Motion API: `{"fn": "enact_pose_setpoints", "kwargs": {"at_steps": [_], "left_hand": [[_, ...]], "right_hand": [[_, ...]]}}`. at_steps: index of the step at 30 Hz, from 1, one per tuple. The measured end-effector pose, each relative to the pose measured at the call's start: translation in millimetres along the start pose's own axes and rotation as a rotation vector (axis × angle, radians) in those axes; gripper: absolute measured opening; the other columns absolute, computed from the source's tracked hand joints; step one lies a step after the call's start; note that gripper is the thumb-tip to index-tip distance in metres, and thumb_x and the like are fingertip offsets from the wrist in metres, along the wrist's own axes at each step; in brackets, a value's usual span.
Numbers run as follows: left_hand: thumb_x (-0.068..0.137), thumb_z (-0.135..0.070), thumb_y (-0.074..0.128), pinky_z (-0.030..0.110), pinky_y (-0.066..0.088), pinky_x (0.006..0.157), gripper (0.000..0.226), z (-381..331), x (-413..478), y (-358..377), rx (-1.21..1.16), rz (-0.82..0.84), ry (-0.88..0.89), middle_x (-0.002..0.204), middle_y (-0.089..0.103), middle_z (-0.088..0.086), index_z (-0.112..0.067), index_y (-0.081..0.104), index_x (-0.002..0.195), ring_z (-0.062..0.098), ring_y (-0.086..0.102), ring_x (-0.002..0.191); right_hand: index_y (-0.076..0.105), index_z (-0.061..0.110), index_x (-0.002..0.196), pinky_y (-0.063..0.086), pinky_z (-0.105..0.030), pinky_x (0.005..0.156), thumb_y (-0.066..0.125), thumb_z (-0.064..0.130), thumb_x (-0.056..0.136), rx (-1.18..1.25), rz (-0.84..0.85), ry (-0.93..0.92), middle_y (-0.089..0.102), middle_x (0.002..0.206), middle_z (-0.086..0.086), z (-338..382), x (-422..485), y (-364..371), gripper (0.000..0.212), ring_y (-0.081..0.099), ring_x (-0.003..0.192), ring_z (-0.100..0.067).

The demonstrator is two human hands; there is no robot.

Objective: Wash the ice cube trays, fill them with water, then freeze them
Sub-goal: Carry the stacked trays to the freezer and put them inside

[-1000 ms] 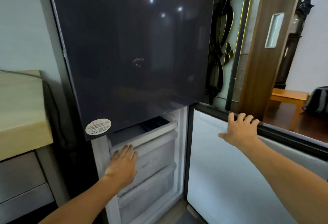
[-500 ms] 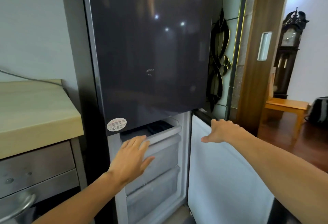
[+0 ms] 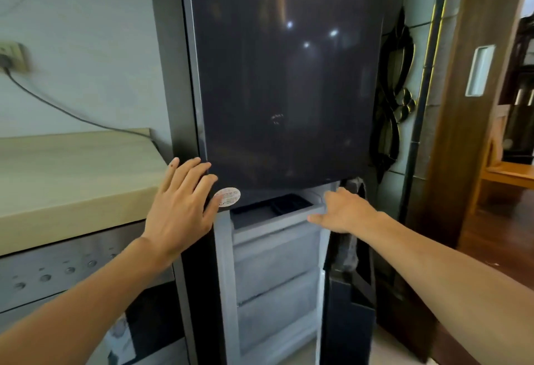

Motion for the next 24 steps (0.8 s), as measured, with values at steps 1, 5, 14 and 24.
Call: {"fn": "enact_pose_setpoints", "kwargs": {"at_steps": [1, 5, 14, 24], "left_hand": [[0.097, -0.034, 0.055, 0.055, 0.025, 0.121, 0.037, 7.2, -2.2, -1.4, 0.043, 0.027, -0.027, 0.134, 0.059, 0.014, -0.006, 0.064, 0.119, 0.034, 0.048, 0.135], [0.088, -0.033, 0.071, 0.057, 0.035, 0.112, 0.043, 37.0, -18.0, 1.9, 0.244, 0.266, -0.161, 0.128, 0.059, 0.015, -0.009, 0.061, 0.122, 0.036, 0.053, 0.122], [0.089, -0.033, 0.065, 0.047, 0.041, 0.098, 0.045, 40.3, -25.5, 3.6, 0.343, 0.341, -0.106, 0.127, 0.054, 0.013, -0.013, 0.053, 0.127, 0.035, 0.052, 0.115], [0.090, -0.033, 0.060, 0.047, 0.037, 0.099, 0.043, 49.8, -33.6, 19.4, 0.279, 0.178, -0.109, 0.132, 0.052, 0.012, -0.016, 0.052, 0.129, 0.033, 0.049, 0.119]], "right_hand": [[0.049, 0.012, 0.135, 0.050, -0.043, 0.092, 0.054, 0.067, 0.094, 0.027, -0.019, -0.030, 0.045, 0.140, -0.012, 6.7, -0.5, -0.4, 0.069, 0.054, 0.115, -0.033], [0.051, 0.014, 0.101, 0.045, -0.038, 0.071, 0.053, 0.061, 0.098, 0.126, -0.134, -0.107, 0.042, 0.123, -0.007, 32.0, -3.4, 2.9, 0.047, 0.055, 0.082, -0.023], [0.053, 0.022, 0.080, 0.042, -0.031, 0.077, 0.055, 0.056, 0.098, 0.297, -0.440, -0.414, 0.044, 0.094, 0.006, 99.7, -11.2, 41.2, 0.038, 0.048, 0.090, -0.014], [0.064, 0.016, 0.125, 0.051, -0.025, 0.076, 0.057, 0.060, 0.095, 0.121, -0.472, -0.410, 0.043, 0.118, 0.002, 137.4, 11.1, 95.0, 0.054, 0.043, 0.108, -0.019]]}}
Point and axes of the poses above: each hand's wrist, its own x-axis towards the middle knuckle, its own y-axis out of the palm, z = x × y, the point moved 6 cm from there along x, towards the middle knuckle
